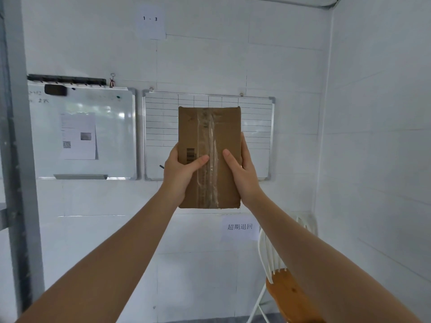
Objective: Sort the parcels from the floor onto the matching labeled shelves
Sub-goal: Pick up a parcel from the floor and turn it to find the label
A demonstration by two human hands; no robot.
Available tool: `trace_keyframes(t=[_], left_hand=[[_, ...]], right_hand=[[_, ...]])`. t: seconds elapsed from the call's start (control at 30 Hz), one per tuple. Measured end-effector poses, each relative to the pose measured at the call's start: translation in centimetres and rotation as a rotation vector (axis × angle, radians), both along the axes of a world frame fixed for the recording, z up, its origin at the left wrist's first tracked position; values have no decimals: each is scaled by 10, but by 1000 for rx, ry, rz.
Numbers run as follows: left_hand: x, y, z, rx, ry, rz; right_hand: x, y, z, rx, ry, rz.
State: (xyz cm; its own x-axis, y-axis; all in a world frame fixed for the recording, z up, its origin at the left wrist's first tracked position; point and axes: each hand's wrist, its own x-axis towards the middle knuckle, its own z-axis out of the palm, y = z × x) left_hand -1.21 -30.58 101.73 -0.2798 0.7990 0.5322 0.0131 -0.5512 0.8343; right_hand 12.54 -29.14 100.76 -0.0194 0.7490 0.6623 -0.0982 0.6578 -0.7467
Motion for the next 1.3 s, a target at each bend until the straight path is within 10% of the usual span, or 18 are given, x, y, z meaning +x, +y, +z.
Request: trace_keyframes(t=[0.53, 0.8, 1.1, 1.3], left_hand=[[17, 15, -3, -46, 201, 302], [-3, 16, -13, 77, -53, -63], [13, 10, -8, 60, 289, 206], [-12, 16, -15, 46, 58, -182]], right_hand=[[5, 2, -2, -2, -20, -138], [14, 5, -1, -223, 1, -221], [7, 10, -9, -130, 97, -251], [20, 12, -18, -54, -17, -211]])
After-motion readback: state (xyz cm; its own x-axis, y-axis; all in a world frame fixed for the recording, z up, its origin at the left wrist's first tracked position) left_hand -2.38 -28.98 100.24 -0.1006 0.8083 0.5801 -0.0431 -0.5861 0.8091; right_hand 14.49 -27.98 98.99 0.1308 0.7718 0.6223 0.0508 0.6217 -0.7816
